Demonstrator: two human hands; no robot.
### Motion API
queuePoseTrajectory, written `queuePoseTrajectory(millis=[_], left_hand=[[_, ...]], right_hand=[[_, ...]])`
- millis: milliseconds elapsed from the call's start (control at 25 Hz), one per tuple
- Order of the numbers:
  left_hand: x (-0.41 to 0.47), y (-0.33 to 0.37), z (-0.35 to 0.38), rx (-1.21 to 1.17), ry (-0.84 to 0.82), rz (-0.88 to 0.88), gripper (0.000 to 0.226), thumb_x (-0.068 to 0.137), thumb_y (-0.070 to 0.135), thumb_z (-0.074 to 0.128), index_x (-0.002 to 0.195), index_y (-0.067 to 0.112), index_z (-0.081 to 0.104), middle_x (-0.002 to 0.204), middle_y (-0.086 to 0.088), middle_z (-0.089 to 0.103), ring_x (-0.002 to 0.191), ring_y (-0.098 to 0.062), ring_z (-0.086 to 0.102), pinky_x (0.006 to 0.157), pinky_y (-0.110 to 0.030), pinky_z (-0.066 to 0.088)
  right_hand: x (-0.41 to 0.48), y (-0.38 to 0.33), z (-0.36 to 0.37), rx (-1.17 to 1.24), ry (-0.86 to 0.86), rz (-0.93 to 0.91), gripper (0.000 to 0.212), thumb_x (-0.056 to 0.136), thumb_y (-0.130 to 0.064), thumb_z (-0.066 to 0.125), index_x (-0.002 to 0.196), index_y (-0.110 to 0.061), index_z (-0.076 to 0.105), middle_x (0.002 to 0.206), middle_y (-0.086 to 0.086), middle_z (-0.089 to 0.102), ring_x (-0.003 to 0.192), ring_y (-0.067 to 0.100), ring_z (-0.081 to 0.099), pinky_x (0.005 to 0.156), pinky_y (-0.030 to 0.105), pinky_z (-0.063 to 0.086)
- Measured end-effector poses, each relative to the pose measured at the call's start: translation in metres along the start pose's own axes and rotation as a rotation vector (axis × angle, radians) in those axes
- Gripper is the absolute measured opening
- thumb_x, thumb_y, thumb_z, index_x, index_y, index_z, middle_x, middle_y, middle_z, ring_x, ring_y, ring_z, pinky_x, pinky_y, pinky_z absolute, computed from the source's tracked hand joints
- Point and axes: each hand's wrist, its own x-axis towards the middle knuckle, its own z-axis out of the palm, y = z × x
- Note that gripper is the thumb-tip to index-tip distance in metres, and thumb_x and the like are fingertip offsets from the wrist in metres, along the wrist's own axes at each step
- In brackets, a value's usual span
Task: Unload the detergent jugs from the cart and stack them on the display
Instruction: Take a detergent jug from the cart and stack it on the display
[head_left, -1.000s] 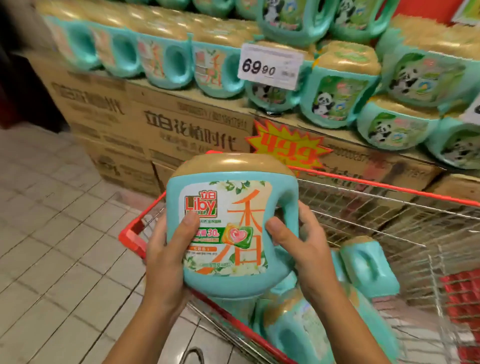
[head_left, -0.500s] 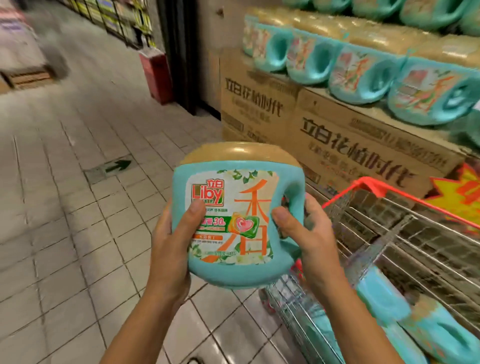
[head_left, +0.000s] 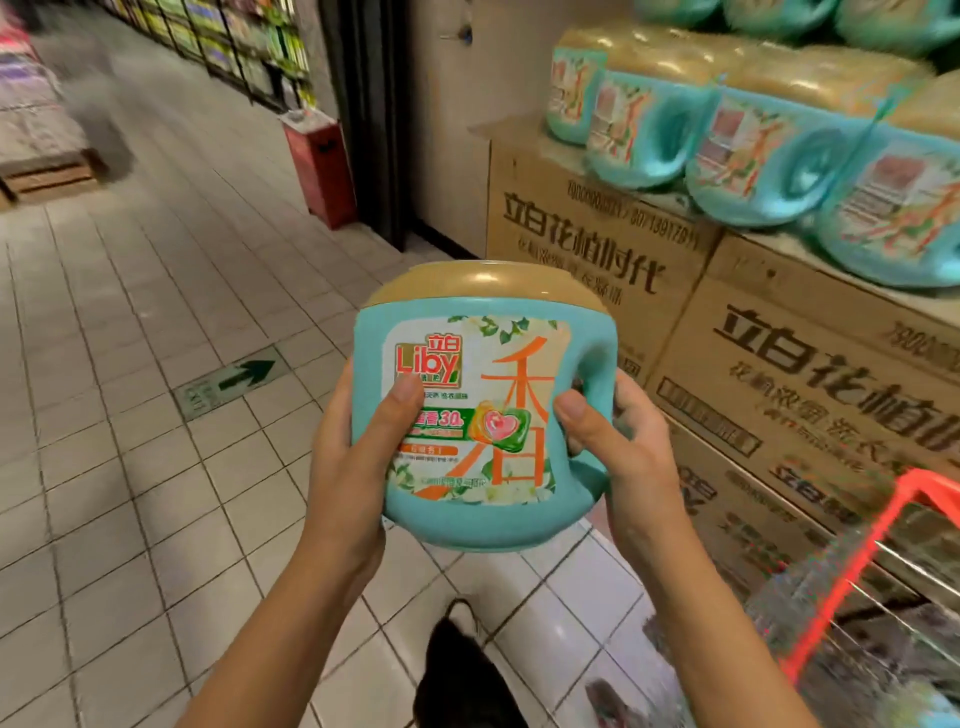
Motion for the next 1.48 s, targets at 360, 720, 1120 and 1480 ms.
queuePoseTrajectory(millis=[360,720,1120,1480], left_hand=[[0.243,0.014,0.018,0.015,-0.106,0.049,0.069,0.066,0.052,0.074,0.127,0.026,0.055,0.109,-0.004,0.074,0.091,-0.024,0.074,0.062,-0.028,0.059],[0.435,-0.006,0.039,-0.025,-0.394,0.053,0.092,0.036,0.059,0.092,0.119,0.04,0.056,0.107,0.002,0.074,0.091,-0.02,0.074,0.062,-0.027,0.059],[0.674,-0.005,0.086,0.053,-0.755,0.082,0.073,0.042,0.06,0.09,0.108,0.043,0.062,0.102,0.009,0.075,0.09,-0.012,0.073,0.062,-0.024,0.059],[0.737,-0.041,0.116,0.022,-0.89,0.012,0.105,0.045,0.051,0.094,0.137,0.033,0.047,0.111,0.01,0.072,0.102,-0.011,0.07,0.069,-0.025,0.059]], right_hand=[[0.229,-0.007,0.018,-0.03,-0.022,-0.044,0.074,0.061,-0.027,0.078,0.125,-0.001,0.052,0.105,0.038,0.051,0.087,0.032,0.061,0.067,0.032,0.058],[0.378,0.006,0.013,-0.238,0.24,-0.108,0.09,0.05,-0.032,0.086,0.13,-0.015,0.05,0.121,0.032,0.055,0.109,0.048,0.058,0.09,0.062,0.05],[0.529,0.007,0.045,-0.53,0.74,-0.225,0.08,0.054,-0.049,0.085,0.127,-0.037,0.055,0.125,-0.003,0.06,0.12,0.014,0.054,0.099,0.046,0.048],[0.563,0.019,0.046,-0.595,0.947,-0.256,0.095,0.058,-0.049,0.084,0.141,-0.029,0.044,0.133,-0.01,0.057,0.125,0.01,0.052,0.104,0.042,0.046]])
